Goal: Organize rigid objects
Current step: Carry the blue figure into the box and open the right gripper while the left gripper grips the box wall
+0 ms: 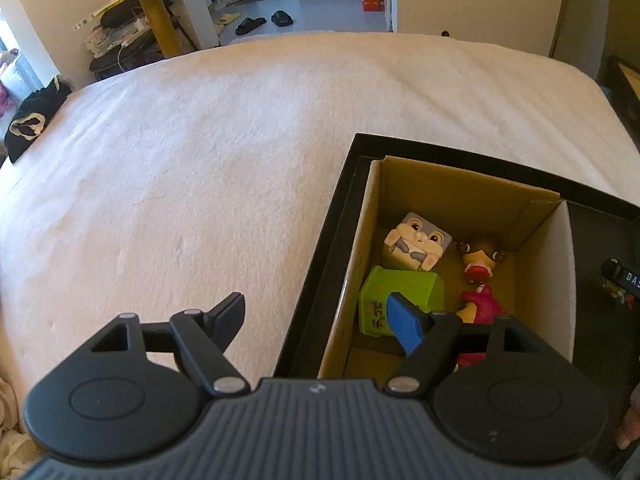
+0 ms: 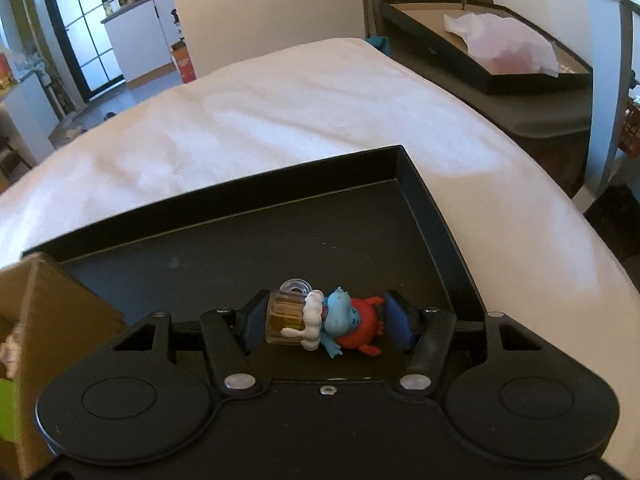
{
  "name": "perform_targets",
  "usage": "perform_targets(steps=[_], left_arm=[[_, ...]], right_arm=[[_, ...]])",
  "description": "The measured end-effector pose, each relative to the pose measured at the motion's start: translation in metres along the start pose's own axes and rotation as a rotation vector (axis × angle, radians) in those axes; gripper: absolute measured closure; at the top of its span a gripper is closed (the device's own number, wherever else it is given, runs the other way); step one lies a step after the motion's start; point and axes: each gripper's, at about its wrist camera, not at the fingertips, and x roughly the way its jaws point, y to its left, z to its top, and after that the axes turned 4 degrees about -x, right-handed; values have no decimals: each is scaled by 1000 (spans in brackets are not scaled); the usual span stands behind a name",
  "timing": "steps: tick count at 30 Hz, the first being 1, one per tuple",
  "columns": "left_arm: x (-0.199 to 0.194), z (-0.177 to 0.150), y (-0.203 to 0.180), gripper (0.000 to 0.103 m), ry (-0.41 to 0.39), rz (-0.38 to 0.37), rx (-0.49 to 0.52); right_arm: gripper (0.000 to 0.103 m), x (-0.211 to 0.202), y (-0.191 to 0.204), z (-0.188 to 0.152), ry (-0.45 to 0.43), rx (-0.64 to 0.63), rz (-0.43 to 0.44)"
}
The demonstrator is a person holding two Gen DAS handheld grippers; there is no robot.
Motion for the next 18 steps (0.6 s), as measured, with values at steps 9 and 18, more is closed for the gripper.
perform_targets(steps=[9, 18], left_arm=[[-10, -6, 9, 27, -13, -55, -19], [-17, -11, 21, 27, -25, -108, -42]], right_arm=[[44, -37, 7, 13, -37, -51, 75], [44, -69, 22, 27, -71, -153, 175]])
